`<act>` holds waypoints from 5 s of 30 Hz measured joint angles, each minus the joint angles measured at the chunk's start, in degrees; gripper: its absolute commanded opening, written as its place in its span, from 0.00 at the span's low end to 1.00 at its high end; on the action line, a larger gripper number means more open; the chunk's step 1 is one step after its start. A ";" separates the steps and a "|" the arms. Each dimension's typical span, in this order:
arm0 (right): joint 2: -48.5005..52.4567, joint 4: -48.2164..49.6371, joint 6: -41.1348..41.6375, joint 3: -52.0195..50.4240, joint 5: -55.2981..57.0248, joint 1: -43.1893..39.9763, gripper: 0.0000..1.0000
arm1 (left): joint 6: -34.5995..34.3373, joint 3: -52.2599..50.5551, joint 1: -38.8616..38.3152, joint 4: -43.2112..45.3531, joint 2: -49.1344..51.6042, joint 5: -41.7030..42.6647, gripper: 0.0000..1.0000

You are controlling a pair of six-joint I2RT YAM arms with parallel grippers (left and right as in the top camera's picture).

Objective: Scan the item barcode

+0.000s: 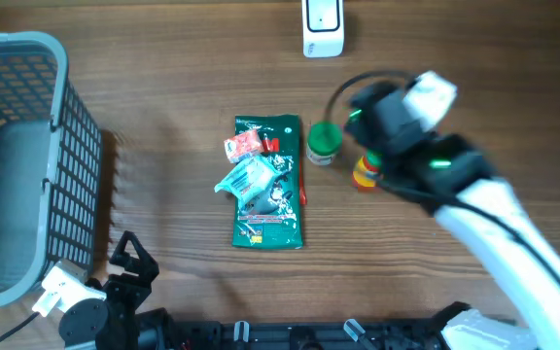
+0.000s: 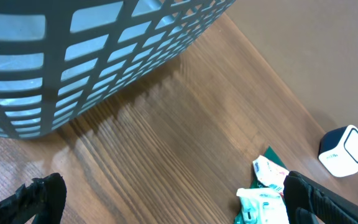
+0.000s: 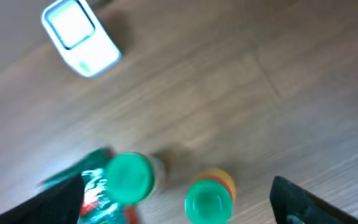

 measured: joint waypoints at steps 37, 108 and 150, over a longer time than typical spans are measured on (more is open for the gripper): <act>26.71 -14.67 -24.96 5.20 -60.11 -40.87 1.00 | 0.00 0.00 0.00 0.04 0.00 0.00 1.00; 42.25 -16.04 -37.09 5.14 -75.38 -26.10 0.75 | 0.00 0.00 0.00 0.04 0.00 0.00 1.00; 14.51 -19.71 -8.35 4.46 -55.54 -29.90 0.29 | 0.00 0.00 0.00 0.04 0.00 0.02 1.00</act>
